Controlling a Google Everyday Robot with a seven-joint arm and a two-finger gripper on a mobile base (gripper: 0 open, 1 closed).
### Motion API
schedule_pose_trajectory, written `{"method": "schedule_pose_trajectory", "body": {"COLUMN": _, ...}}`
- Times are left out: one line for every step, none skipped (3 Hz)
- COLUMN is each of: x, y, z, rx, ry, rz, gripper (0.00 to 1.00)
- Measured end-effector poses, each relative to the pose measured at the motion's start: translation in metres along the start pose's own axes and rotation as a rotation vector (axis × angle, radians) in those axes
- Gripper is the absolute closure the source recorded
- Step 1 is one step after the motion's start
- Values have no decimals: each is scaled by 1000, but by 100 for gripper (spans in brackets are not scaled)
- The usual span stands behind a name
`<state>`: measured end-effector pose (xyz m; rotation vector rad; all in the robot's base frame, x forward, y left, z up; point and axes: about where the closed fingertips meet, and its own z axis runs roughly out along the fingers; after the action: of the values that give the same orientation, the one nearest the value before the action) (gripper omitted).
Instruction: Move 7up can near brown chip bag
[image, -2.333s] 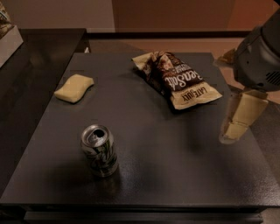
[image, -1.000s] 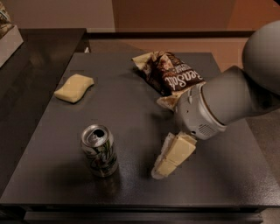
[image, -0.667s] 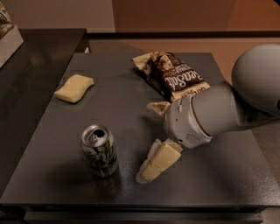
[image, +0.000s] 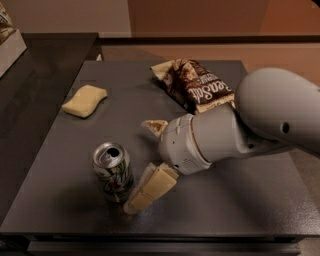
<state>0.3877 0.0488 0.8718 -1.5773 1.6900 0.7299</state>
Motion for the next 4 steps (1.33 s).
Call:
{"method": "schedule_pose_trajectory", "body": {"x": -20, "y": 9, "z": 15, "rx": -52, "ry": -36, "rz": -35, "gripper": 0}}
{"method": "schedule_pose_trajectory", "body": {"x": -30, "y": 14, "z": 28, "rx": -92, "ry": -55, "rz": -50, "gripper": 0}}
{"method": "schedule_pose_trajectory", "body": {"x": -36, "y": 16, "z": 35, "rx": -119, "ry": -61, "rz": -56, "gripper": 16}}
{"method": "schedule_pose_trajectory", "body": {"x": -40, "y": 11, "z": 36, "rx": -118, "ry": -58, "rz": -49, "gripper": 41}}
